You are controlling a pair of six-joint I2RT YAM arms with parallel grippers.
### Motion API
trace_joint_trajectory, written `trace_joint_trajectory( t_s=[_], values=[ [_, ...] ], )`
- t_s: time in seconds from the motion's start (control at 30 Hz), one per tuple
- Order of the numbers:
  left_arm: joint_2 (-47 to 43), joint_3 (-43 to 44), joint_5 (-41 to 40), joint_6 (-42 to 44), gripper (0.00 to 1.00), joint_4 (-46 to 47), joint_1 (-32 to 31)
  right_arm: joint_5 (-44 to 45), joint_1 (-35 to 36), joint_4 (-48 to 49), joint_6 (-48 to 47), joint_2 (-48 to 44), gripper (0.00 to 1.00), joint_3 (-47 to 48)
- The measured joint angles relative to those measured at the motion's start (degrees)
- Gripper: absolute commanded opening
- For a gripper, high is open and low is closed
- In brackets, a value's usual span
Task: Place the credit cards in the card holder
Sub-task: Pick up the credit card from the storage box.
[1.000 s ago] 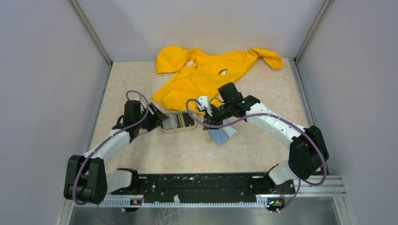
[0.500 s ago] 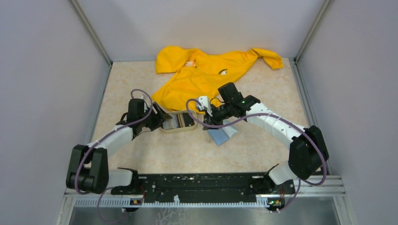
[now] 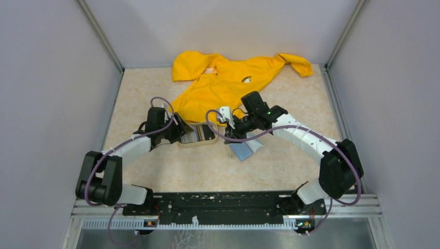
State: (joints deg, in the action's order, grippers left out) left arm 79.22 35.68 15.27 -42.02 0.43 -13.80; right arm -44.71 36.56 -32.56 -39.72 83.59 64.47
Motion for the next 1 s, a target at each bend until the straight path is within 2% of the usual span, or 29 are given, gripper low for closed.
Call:
trace_joint_trajectory(
  t_s=[0.4, 0.67, 0.8, 1.0],
  values=[
    [-7.0, 0.0, -0.9, -0.9, 0.57, -1.3, 0.0, -0.4, -0.3, 0.0, -0.2, 0.0, 0.25, 0.0],
    [-6.0, 0.0, -2.0, -0.8, 0.41, -2.3, 0.0, -0.5, -0.5, 0.0, -0.2, -0.3, 0.25, -0.3],
    [-4.5, 0.0, -3.0, -0.6, 0.36, -3.3, 0.0, -0.6, -0.8, 0.0, -0.2, -0.4, 0.25, -0.3],
    [-4.0, 0.0, -4.9, 0.0, 0.22, -4.7, 0.0, -0.6, -0.8, 0.0, -0.2, -0.4, 0.25, -0.3]
  ],
)
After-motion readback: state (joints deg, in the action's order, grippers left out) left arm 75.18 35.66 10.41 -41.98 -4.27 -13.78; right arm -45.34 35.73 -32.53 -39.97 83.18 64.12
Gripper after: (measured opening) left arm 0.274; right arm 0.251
